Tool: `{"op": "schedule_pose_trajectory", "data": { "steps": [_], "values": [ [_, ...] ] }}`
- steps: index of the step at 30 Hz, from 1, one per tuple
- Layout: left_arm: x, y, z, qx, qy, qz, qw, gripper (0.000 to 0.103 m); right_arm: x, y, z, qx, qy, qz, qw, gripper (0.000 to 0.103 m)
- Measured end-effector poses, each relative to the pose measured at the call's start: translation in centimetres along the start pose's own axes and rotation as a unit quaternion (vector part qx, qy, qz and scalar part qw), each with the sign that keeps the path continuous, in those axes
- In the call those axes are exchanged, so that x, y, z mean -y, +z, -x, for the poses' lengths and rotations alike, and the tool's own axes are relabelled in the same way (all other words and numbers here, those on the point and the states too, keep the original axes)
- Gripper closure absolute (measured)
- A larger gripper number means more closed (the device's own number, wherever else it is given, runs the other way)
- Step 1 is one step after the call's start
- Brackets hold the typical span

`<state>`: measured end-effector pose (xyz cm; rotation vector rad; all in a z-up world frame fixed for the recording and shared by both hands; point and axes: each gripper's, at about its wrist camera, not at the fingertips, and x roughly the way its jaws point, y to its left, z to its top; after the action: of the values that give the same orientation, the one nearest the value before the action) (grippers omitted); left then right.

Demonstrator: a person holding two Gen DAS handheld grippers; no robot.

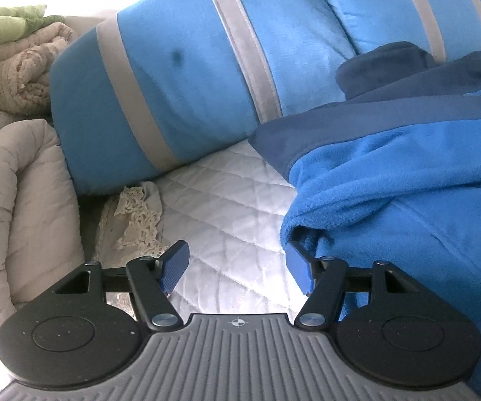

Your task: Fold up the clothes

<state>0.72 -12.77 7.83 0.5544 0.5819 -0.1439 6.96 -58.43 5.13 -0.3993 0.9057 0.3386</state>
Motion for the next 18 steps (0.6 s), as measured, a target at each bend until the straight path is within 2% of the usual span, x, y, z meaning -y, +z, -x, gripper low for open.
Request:
{"op": "schedule_pose_trajectory", "data": {
  "steps": [6, 9, 14, 18],
  "values": [
    [0.5, -0.1, 0.2, 0.003, -0.008, -0.004, 1.0, 0.04, 1.3, 0.4, -1.4, -0.012, 0.011, -0.038, 0.999, 0.056],
    [0.5, -0.2, 0.2, 0.005, -0.011, -0.002, 0.9999, 0.039, 1.1, 0.7, -0.8, -0.019, 0.01, -0.033, 0.999, 0.053],
    [0.3, -0.5, 0.2, 0.005, -0.016, 0.003, 0.9999, 0.039, -0.3, 0.9, 1.3, -0.021, -0.01, 0.023, 0.999, 0.035],
    [0.3, -0.6, 0.1, 0.003, -0.019, 0.015, 0.9997, 0.039, -1.4, 1.2, 3.1, -0.004, -0.013, 0.064, 0.998, 0.035]
  ]
}}
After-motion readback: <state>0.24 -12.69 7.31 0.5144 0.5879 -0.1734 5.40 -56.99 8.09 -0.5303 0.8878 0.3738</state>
